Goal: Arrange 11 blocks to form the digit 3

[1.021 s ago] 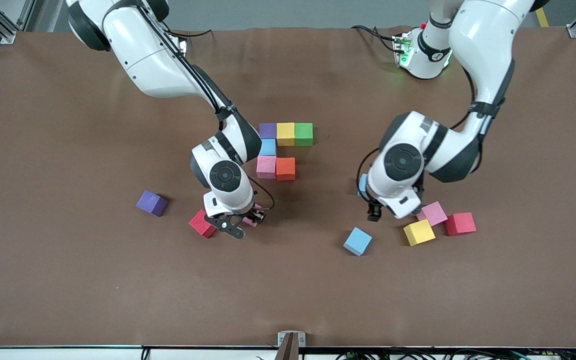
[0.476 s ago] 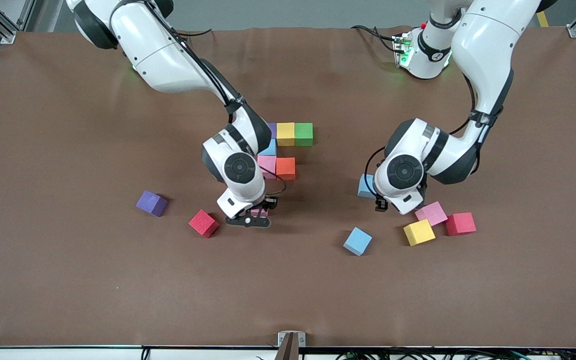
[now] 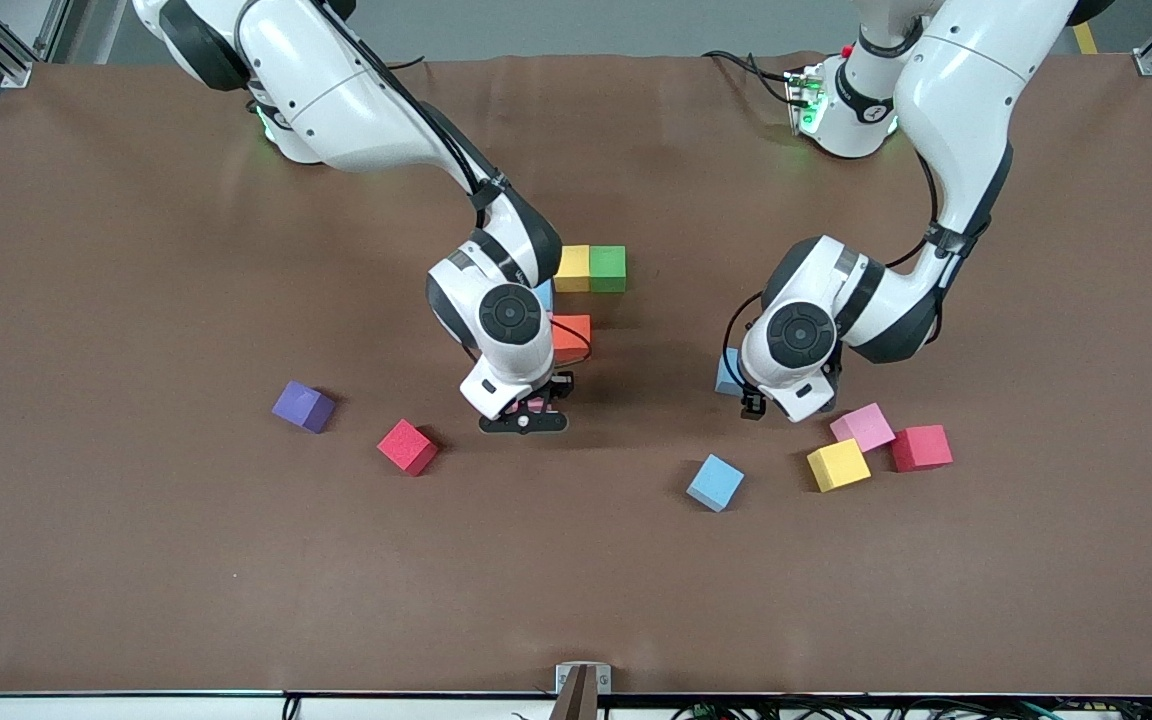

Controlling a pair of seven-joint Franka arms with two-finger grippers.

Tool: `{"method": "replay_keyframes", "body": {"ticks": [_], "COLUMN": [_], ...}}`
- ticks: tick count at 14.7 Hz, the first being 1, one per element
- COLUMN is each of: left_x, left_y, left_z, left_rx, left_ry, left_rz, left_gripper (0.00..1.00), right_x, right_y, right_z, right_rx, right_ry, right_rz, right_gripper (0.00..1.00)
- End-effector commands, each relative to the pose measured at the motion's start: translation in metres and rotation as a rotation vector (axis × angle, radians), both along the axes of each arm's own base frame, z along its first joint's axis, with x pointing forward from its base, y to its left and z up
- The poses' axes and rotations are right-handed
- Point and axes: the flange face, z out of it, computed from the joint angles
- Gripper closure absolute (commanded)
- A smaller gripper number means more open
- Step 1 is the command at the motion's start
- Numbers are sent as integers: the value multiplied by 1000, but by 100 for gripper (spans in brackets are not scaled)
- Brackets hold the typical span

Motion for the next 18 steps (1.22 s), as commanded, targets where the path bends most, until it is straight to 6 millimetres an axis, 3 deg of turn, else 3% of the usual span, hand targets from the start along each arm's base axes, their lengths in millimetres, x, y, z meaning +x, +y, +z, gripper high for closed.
{"method": "replay_keyframes", "body": {"ticks": [1, 5, 9, 12, 13, 15, 18], "left_x": [-9, -11, -11, -2, 0, -1, -11], "left_y": [11, 11, 11, 12, 7, -3, -37], "left_z": [-13, -23, -29, -21, -17, -11, 1], "left_rx": [-13, -26, -29, -48, -68, -93, -124], "left_ry": [-11, -16, -11, -23, -21, -18, -19], "left_rz": [16, 17, 22, 45, 63, 79, 99], "left_gripper": [0, 1, 31, 58, 63, 64, 64], "right_x": [-13, -19, -19, -25, -28, -31, -32], "right_y": [-13, -18, -18, -17, -19, -22, -21], "right_z": [9, 10, 12, 10, 7, 6, 5], "right_rx": [-22, -25, -3, 48, 58, 63, 59], "right_ry": [7, 15, 25, 29, 20, 13, 17], "right_rz": [19, 11, -21, -60, -66, -68, -99], "right_gripper": [92, 92, 92, 92, 92, 92, 92]}}
